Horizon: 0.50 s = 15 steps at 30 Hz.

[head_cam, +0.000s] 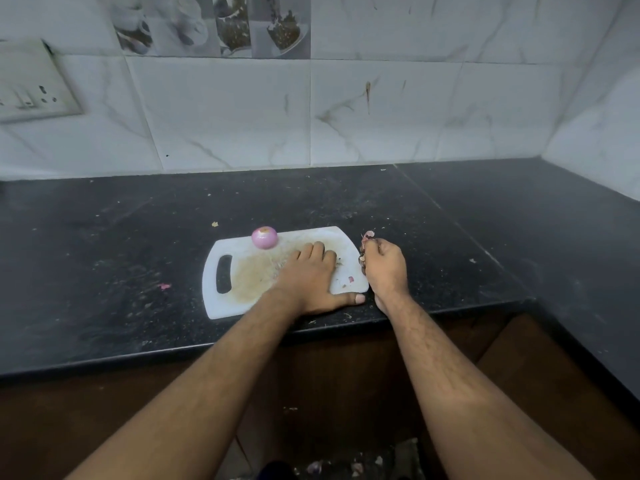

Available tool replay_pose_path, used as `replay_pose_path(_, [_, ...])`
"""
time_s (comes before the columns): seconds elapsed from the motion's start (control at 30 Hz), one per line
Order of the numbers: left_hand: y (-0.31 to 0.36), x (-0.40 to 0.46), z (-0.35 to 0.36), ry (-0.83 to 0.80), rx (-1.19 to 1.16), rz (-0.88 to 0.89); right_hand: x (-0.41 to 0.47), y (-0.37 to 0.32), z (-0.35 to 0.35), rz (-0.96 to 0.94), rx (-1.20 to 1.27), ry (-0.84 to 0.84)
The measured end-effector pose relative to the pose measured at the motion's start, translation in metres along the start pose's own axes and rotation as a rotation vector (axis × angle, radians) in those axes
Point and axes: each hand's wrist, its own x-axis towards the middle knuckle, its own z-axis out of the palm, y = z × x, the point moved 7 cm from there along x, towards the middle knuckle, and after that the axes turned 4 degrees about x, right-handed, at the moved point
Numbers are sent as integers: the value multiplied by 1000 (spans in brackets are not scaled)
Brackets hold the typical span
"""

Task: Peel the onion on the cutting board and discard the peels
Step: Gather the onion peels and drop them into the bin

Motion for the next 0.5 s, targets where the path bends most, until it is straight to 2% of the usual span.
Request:
replay_pose_path(0.2, [7, 30, 1, -17, 198, 230, 4, 2, 0, -27, -28, 5])
replay_pose_path(0.37, [21, 43, 3, -109, 171, 184, 7, 4, -1, -35, -9, 3])
replay_pose_path(0.5, [23, 44, 1, -139, 141, 282, 6, 4, 0, -52, -10, -2])
